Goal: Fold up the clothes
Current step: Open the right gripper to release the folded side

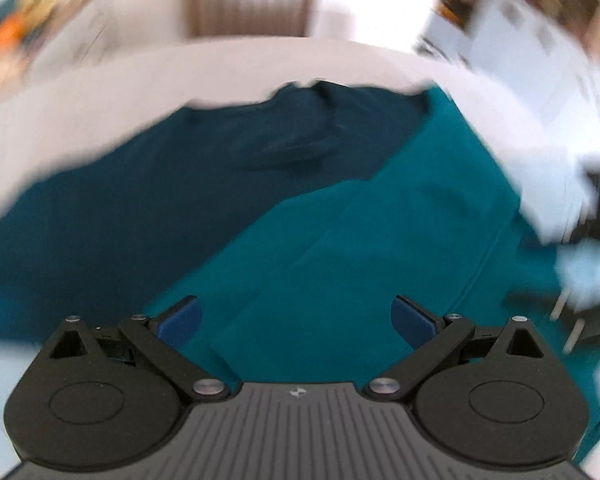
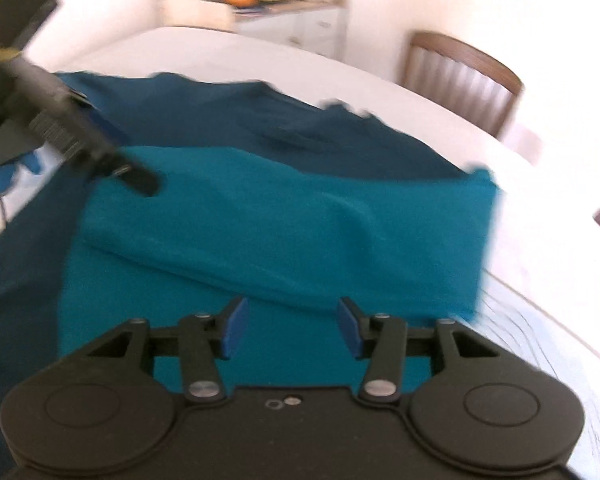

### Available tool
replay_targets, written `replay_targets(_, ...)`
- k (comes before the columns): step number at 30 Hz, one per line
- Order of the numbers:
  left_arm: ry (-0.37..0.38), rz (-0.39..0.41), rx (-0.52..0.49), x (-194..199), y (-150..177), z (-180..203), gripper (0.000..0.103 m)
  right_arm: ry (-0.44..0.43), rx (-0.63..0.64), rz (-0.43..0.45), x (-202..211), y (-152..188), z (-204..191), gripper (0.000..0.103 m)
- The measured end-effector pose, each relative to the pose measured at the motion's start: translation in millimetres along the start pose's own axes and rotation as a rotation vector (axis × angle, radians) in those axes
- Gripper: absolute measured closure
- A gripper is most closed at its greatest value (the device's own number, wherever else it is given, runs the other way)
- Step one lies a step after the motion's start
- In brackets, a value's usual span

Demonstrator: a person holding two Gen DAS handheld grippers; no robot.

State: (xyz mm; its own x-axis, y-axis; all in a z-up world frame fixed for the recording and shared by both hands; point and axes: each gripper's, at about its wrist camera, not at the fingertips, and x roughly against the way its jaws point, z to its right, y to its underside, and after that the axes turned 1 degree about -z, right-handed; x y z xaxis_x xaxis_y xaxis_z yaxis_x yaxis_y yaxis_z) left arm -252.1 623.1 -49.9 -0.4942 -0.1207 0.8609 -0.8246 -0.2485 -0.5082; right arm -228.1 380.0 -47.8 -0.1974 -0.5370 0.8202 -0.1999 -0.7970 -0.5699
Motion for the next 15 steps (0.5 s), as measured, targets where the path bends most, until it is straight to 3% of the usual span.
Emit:
replay_targets(2, -0.039, -0.005, -0.119, -9.6, 0.4, 8.8, 0.001, 0.050, -0.036, 0.007, 3.3, 6.8, 15.8, 0.000)
replay_targets(4, -0.036, -0.027, -0.163, -19.5, 1.0, 9.9, 0.001, 0.103, -0.056, 0.013, 4.7, 13.4, 27.7, 0.000)
replay_targets(9, 0.030, -0.040, -0.127, -26.8, 1.8, 1.7, 0.003, 0.156, -0.129, 0.009, -0.9, 26.0, 51.8, 0.000)
replay_targets(15, 0.054, -0.038, -0.119, -23.4, 5.7, 1.0, 0.026, 0.150, -0.166, 0.005, -8.6, 34.4, 62.4, 0.000)
